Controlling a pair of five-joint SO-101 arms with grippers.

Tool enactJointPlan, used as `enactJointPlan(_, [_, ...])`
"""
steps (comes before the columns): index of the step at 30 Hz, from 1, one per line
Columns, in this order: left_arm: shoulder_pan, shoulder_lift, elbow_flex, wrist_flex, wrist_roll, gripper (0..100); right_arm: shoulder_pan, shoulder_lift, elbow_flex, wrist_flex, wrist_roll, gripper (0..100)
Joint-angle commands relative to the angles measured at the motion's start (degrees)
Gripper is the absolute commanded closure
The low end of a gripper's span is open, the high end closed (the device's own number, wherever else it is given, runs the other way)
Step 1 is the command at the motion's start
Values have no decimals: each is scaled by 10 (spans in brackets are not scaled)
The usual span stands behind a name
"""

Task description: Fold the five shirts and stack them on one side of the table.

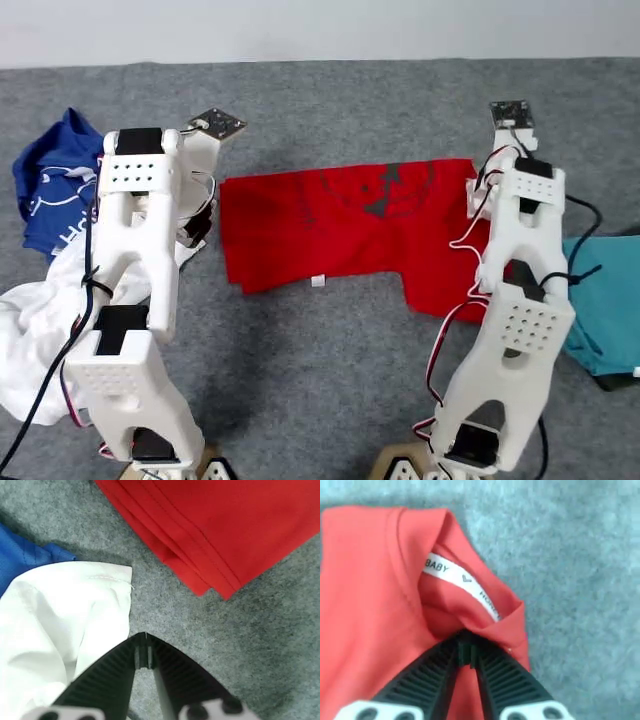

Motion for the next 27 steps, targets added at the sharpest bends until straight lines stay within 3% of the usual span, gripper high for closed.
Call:
enactJointPlan(1, [-2, -35, 0, 17, 3, 993, 13, 4, -74, -9, 7, 989])
enactJointPlan(10, [-3, -35, 0, 17, 3, 994, 32, 48, -171, 14, 7, 989])
enactJointPlan(27, [29, -68, 15, 17, 11, 995, 19, -25, -253, 368, 5, 989])
